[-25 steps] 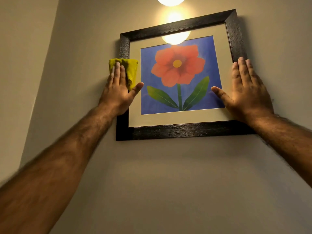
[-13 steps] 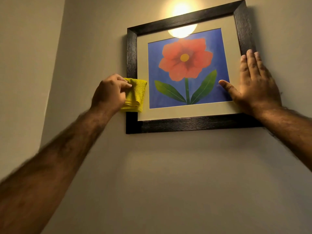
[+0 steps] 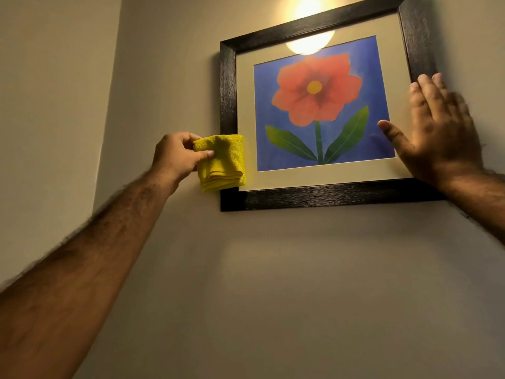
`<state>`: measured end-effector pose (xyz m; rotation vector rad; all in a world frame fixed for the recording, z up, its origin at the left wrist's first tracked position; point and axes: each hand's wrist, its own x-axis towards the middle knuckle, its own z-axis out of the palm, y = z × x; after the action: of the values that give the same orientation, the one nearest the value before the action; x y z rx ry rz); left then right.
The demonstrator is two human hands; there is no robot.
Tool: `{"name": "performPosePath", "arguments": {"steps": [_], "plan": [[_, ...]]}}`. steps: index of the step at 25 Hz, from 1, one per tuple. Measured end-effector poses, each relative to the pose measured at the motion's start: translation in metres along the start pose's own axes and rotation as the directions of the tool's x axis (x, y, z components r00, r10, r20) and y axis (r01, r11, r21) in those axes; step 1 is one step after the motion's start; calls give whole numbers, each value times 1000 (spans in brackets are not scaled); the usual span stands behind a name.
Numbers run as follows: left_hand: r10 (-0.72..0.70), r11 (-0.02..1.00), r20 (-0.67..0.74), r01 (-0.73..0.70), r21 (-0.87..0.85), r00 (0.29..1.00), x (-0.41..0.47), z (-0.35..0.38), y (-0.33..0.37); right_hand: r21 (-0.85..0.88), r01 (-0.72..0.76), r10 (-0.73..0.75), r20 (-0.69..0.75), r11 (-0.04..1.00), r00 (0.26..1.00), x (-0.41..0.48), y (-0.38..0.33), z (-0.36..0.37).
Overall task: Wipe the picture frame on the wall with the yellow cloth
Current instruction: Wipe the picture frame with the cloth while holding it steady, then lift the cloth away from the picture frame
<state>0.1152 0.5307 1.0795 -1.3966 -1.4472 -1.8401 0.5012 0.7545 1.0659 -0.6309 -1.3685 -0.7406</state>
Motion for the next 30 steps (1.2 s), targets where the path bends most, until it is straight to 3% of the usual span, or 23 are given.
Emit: {"name": "performPosePath", "arguments": {"steps": [3, 6, 9, 12, 14, 16, 18, 22, 27, 30], "plan": [[-97, 979, 17, 98, -181, 995, -14, -18, -18, 61, 147, -145, -25, 987, 989, -6, -20, -12], [-156, 960, 32, 160, -231, 987, -32, -43, -33, 391, 305, -310, -50, 869, 949, -20, -90, -22], [-193, 948, 13, 190, -256, 981, -54, -68, -46, 763, 170, -340, 68, 623, 938, -46, -189, -25], [-242, 944, -10, 233, -234, 970, -82, -104, -61, 902, -101, -312, 247, 419, 917, -77, -283, -16], [-275, 940, -23, 264, -216, 961, -103, -128, -72, 872, -373, -284, 463, 318, 840, -97, -334, -3], [-303, 935, -41, 289, -206, 952, -125, -152, -85, 720, -667, -364, 683, 192, 633, -120, -378, 12], [-347, 922, -66, 328, -204, 936, -148, -180, -100, 538, -839, -460, 765, 75, 450, -142, -416, 24], [-477, 867, -112, 446, -222, 872, -200, -245, -139, 300, -954, -530, 809, 1, 254, -192, -482, 35], [-713, 686, -104, 657, -313, 694, -295, -331, -188, 113, -992, -654, 755, 59, 48, -276, -561, 35], [-793, 600, -155, 710, -369, 589, -365, -376, -214, 22, -994, -721, 690, 108, -63, -340, -609, 33]]}}
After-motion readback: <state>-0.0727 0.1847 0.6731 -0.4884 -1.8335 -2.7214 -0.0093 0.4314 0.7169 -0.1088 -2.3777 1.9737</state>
